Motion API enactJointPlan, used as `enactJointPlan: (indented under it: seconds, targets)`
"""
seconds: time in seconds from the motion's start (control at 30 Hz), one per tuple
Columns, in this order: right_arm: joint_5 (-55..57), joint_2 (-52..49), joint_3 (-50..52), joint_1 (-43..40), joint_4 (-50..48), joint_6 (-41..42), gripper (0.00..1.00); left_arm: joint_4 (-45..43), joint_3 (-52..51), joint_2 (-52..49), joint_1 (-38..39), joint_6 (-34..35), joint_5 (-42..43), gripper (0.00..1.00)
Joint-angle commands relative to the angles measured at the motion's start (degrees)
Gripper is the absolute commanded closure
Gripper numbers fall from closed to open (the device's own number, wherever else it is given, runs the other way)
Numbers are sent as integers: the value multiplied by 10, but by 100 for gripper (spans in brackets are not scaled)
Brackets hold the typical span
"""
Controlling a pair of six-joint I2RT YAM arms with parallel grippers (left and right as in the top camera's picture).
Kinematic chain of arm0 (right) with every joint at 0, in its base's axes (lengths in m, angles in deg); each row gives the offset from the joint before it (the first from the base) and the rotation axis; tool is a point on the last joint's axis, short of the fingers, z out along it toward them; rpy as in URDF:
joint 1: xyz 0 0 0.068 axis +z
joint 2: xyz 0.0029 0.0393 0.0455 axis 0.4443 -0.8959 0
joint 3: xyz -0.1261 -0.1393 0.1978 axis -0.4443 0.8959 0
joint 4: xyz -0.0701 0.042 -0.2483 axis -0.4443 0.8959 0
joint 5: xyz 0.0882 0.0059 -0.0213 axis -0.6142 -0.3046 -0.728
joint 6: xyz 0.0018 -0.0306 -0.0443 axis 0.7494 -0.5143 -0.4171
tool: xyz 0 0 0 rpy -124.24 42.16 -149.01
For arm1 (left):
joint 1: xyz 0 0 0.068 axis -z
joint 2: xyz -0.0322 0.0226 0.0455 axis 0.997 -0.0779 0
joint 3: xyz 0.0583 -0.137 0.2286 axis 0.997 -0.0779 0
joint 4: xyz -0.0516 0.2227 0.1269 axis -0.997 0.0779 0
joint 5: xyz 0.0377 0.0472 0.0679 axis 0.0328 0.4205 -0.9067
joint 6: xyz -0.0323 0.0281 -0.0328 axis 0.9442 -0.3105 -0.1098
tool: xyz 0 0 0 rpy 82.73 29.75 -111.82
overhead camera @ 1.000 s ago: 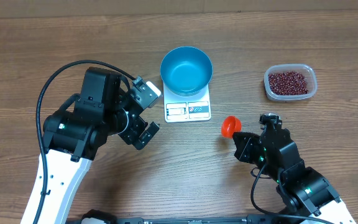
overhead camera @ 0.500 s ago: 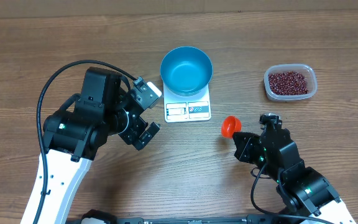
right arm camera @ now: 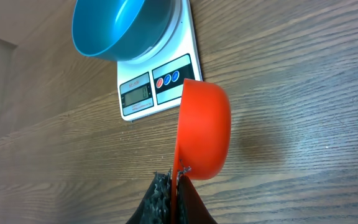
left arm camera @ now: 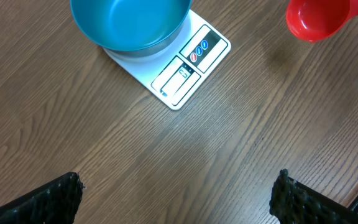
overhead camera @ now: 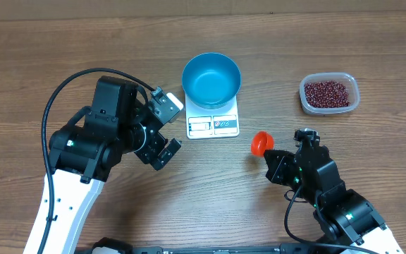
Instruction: Scoop item into bowl and weigh 150g on scale
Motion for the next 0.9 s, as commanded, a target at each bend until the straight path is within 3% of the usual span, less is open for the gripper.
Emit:
enactJointPlan:
  seconds: [0.0,0.87]
  targets:
    - [5,1,-12,-2,-1,0,96,-2,-1,0,-3,-10,5,0]
    - [5,1,-12,-2,0,0,96,-4,-2,-44,-3,18,5,0]
